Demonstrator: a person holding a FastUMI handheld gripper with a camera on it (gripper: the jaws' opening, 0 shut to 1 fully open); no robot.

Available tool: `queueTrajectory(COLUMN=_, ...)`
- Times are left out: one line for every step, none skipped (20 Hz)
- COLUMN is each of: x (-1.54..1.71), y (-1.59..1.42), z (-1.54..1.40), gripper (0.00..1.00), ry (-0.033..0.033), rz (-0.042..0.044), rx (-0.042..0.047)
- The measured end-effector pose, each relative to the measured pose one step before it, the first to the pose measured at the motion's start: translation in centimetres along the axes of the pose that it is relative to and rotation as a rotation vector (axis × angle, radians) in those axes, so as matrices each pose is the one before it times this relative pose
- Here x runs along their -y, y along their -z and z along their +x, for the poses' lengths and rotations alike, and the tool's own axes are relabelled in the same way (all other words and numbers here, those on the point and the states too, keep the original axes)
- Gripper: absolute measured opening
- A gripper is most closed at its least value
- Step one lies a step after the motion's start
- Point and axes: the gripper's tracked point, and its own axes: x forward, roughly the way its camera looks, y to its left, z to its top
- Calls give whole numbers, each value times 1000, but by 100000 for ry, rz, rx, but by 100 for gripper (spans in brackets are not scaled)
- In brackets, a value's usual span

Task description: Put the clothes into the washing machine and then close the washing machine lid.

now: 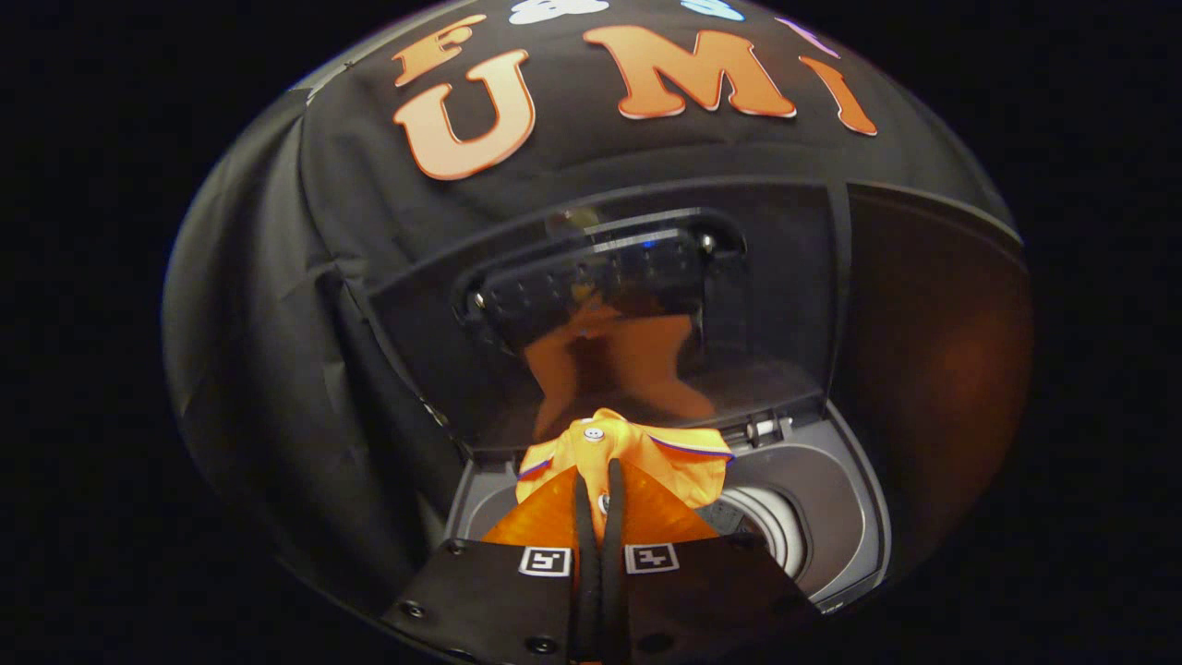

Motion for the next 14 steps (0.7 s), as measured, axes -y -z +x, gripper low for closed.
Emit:
queueTrajectory(x=130, y=897, z=773, gripper=8, ry=666, rz=910, rx=-3236)
queueTrajectory(x=107, y=615, z=805, gripper=8, ry=463, rz=873, rx=-1963)
queueTrajectory(x=198, y=485, z=667, gripper=8, ry=665, rz=104, rx=-1768)
queueTrajectory(x=386, y=546, z=754, gripper=8, ry=563, rz=-243, rx=-1797)
queueTrajectory(x=186, y=393, z=666, gripper=8, ry=225, rz=339, rx=-1690)
queueTrajectory(x=103, y=816, z=647, gripper=8, ry=-323, rz=669, rx=-3552)
queueTrajectory(x=325, y=1044, z=625, gripper=8, ry=640, rz=559, rx=-5409)
queueTrajectory(x=516, y=728, z=371, gripper=8, ry=1112, rz=1709, rx=-3037)
queueTrajectory(x=712, y=763, z=976, gripper=8, ry=1620, rz=1596, rx=-2651)
queueTrajectory(x=471, y=705, z=478, gripper=8, ry=2091, rz=1195, rx=-2777)
queueTrajectory(x=595, y=1047, z=379, gripper=8, ry=2351, rz=351, rx=-3244)
queueTrajectory(x=618, y=995, z=330, gripper=8, ry=2026, rz=-67, rx=-3722)
queueTrajectory(x=593, y=976, z=539, gripper=8, ry=1650, rz=57, rx=-3116)
queueTrajectory(x=236, y=951, z=267, gripper=8, ry=1312, rz=287, rx=-3063)
